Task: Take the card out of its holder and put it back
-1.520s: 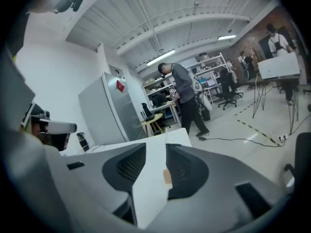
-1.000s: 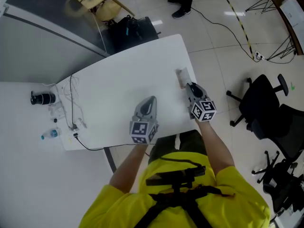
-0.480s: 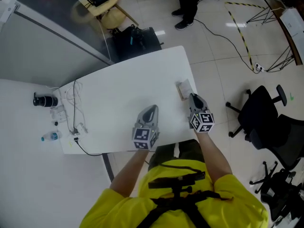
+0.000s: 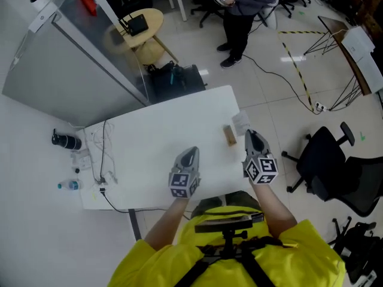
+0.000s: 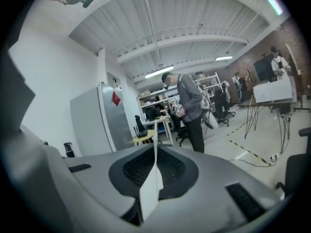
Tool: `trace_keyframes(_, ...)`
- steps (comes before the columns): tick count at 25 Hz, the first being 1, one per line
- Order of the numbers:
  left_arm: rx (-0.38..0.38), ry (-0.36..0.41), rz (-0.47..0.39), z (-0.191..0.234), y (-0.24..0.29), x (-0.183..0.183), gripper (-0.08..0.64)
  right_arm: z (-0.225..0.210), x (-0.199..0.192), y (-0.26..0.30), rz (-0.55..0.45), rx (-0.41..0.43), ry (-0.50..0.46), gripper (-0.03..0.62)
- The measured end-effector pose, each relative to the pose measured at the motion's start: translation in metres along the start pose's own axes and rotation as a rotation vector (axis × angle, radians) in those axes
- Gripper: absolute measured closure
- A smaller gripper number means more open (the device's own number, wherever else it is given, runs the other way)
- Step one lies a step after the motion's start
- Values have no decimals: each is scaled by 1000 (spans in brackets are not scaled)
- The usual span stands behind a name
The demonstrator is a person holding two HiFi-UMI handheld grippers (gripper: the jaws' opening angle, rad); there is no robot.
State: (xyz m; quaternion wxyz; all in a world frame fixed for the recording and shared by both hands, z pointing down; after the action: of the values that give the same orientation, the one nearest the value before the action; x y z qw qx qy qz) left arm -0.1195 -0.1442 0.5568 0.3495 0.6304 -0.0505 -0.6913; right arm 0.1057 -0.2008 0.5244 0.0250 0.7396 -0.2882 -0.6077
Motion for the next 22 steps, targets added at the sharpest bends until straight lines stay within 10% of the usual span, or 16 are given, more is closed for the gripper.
trace_keyframes(8, 10, 46, -188, -14, -47, 71, 557, 32, 102, -51, -170, 36, -37, 571)
trace_keyframes(22, -27, 45, -219, -23, -45, 75, 558, 33, 100, -55, -173, 24, -38, 571)
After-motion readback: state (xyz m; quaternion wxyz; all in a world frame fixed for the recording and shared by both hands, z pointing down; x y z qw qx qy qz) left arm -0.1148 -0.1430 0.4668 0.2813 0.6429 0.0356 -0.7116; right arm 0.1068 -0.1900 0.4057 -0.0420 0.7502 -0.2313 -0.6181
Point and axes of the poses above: the fingertips, and each gripper's own axes: y forward along the fingers, z to its left, x out of its top, the point moved 3 cm from there along -y, backward along the fingers, and after that the axes turned 10 degrees about z, right-handed, at the moved point
